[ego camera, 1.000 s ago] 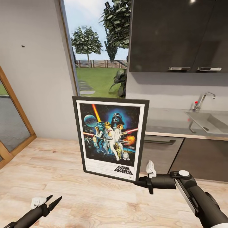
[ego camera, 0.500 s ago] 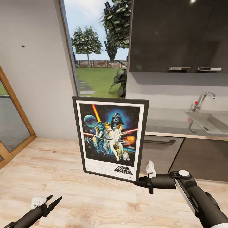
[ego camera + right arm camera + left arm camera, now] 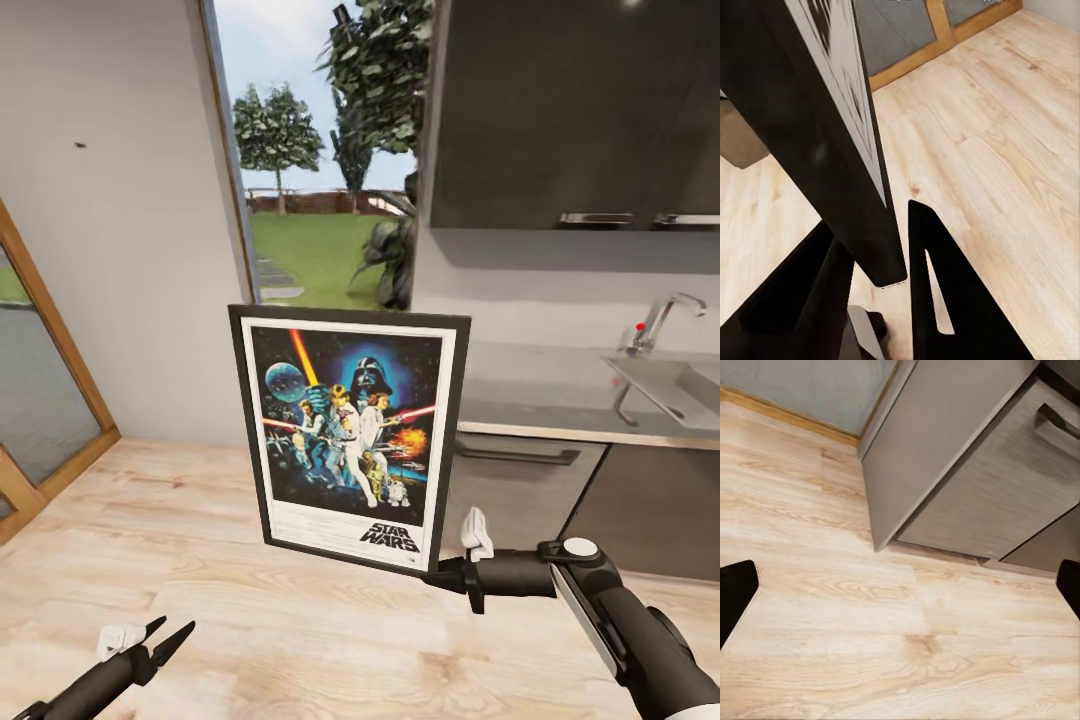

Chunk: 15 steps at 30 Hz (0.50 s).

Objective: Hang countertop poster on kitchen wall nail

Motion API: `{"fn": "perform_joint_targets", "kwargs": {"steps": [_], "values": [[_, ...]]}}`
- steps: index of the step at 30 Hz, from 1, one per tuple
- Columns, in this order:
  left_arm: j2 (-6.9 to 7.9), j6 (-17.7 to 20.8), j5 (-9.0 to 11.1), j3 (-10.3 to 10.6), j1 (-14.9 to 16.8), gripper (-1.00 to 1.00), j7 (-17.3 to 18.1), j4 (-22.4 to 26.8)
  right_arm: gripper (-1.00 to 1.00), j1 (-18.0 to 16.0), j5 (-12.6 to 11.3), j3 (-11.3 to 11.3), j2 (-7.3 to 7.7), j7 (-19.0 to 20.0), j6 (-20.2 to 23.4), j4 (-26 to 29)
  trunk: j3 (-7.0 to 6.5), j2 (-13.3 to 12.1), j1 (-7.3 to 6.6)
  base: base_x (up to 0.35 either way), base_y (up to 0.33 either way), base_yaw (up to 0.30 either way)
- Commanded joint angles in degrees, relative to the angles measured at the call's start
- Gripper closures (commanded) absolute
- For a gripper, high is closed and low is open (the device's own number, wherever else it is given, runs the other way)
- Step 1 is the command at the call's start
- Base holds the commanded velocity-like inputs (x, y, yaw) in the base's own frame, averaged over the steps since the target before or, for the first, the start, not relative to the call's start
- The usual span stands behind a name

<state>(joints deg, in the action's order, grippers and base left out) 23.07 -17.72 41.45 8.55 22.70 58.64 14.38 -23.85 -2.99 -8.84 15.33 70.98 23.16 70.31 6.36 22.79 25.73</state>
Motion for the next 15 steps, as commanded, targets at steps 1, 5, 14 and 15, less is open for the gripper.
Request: {"fn": "perform_joint_targets", "kwargs": {"steps": [1, 5, 14, 15], "values": [[0.04, -0.3, 0.5, 0.5, 0.1, -1.0, 0.1, -0.1, 1.0, -0.1, -0.4, -0.1, 0.05, 0.0, 0.7, 0.0, 0.13, 0.1, 0.05, 0.149, 0.262, 0.0], [0.04, -0.3, 0.5, 0.5, 0.1, -1.0, 0.1, -0.1, 1.0, -0.1, -0.4, -0.1, 0.05, 0.0, 0.7, 0.1, 0.13, 0.1, 0.05, 0.149, 0.264, 0.0], [0.04, -0.3, 0.5, 0.5, 0.1, -1.0, -0.1, -0.1, 1.0, -0.1, -0.4, -0.1, 0.05, 0.0, 0.7, 0.1, 0.13, 0.1, 0.05, 0.15, 0.265, 0.0], [0.04, -0.3, 0.5, 0.5, 0.1, -1.0, 0.0, -0.1, 1.0, -0.1, -0.4, -0.1, 0.05, 0.0, 0.7, 0.1, 0.13, 0.1, 0.05, 0.15, 0.266, 0.0]]}}
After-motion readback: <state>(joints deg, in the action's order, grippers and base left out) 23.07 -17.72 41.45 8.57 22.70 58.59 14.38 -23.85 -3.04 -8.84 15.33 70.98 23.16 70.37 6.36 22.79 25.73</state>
